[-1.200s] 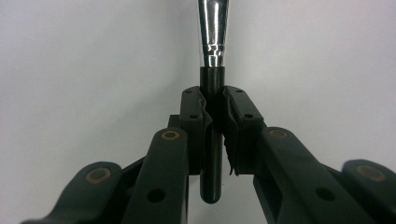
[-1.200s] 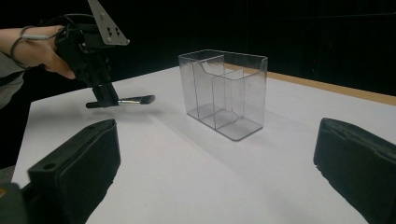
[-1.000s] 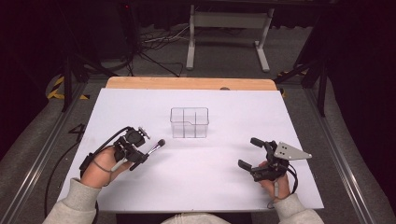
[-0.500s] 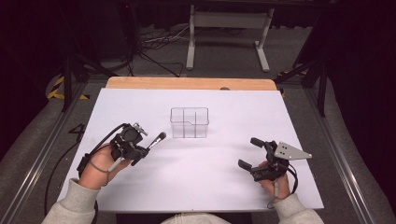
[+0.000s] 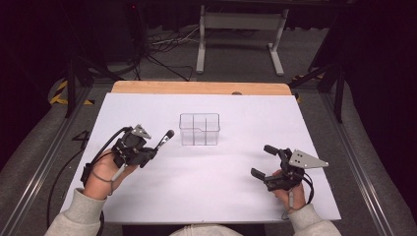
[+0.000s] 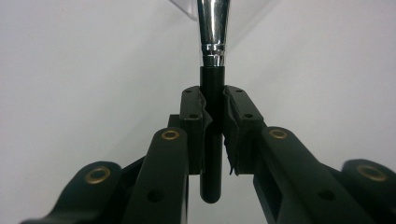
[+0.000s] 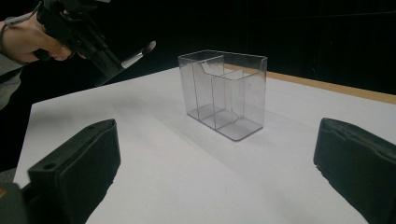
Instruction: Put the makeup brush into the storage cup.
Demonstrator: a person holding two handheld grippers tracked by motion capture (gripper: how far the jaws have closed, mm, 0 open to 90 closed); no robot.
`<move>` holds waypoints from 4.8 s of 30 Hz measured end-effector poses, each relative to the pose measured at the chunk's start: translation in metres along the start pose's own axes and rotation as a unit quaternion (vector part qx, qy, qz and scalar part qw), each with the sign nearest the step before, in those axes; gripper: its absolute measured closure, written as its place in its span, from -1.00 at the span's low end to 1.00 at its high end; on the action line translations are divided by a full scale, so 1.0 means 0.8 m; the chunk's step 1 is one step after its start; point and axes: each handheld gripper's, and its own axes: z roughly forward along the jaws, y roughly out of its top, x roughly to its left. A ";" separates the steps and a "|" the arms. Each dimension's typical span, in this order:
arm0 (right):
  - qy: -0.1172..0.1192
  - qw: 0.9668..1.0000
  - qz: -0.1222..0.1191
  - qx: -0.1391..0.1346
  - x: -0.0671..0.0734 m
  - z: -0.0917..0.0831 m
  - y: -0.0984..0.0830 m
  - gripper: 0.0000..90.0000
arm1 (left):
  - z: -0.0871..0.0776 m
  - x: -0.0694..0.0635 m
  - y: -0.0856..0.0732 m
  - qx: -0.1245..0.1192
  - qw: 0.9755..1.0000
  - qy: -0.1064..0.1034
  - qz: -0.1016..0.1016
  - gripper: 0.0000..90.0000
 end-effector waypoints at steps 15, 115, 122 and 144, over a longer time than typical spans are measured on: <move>0.001 1.000 -0.002 -0.001 0.000 0.000 0.000 -0.98 | -0.013 0.004 -0.006 -0.084 0.996 0.001 -0.003 0.75; -0.002 1.000 0.004 -0.004 -0.001 -0.005 -0.001 -0.98 | 0.017 -0.025 0.082 -0.404 0.910 -0.089 0.005 0.75; -0.002 1.000 0.003 -0.005 -0.002 -0.006 -0.001 -0.98 | 0.027 -0.027 0.093 -0.402 0.911 -0.090 0.002 0.75; 0.000 1.000 0.005 -0.008 -0.002 -0.008 -0.001 -0.98 | 0.057 -0.034 0.123 -0.404 0.910 -0.089 0.003 0.75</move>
